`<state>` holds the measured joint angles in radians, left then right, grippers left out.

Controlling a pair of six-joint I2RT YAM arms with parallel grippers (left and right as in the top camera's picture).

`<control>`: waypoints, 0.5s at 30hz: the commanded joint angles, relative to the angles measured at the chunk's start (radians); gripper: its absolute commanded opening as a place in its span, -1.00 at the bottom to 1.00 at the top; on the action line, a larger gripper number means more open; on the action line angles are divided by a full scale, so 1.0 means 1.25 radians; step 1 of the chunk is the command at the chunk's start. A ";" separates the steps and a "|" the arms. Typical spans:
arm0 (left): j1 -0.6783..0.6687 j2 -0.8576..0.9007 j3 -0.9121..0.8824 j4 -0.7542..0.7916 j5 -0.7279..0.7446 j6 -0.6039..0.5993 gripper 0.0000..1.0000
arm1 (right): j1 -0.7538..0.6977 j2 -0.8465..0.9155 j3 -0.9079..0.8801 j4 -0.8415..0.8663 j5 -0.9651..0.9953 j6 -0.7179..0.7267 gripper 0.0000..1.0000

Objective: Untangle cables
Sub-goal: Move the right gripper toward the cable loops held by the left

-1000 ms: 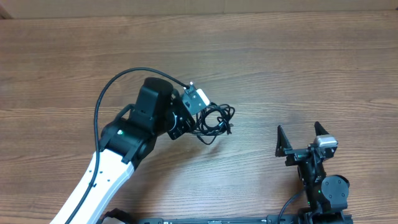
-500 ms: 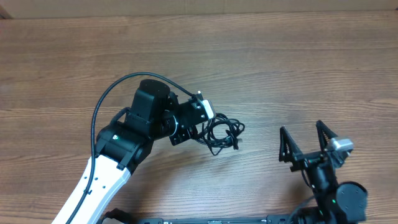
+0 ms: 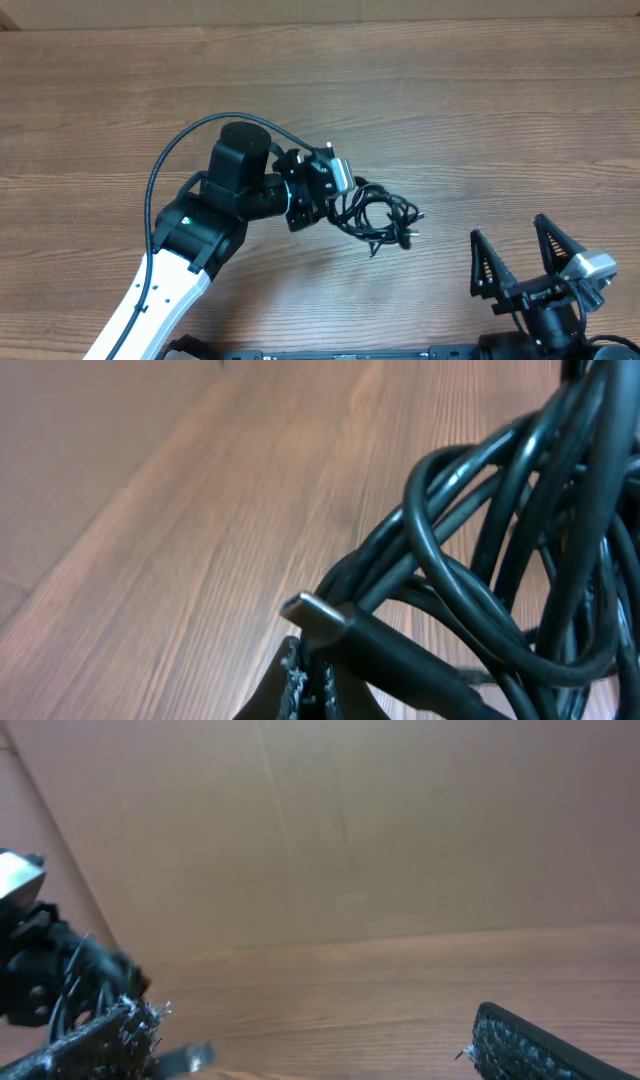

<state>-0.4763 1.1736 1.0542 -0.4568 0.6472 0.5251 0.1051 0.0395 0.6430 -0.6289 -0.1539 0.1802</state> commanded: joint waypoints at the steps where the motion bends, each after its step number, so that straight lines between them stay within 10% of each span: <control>1: -0.002 -0.019 0.003 0.038 0.053 -0.136 -0.92 | -0.004 0.052 0.049 -0.018 -0.031 0.002 1.00; 15: -0.002 -0.019 0.003 0.113 -0.016 -0.391 -0.92 | -0.004 0.266 0.163 -0.060 -0.267 -0.067 1.00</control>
<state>-0.4763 1.1736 1.0542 -0.3260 0.6655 0.1898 0.1047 0.3660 0.8173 -0.7082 -0.3969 0.1204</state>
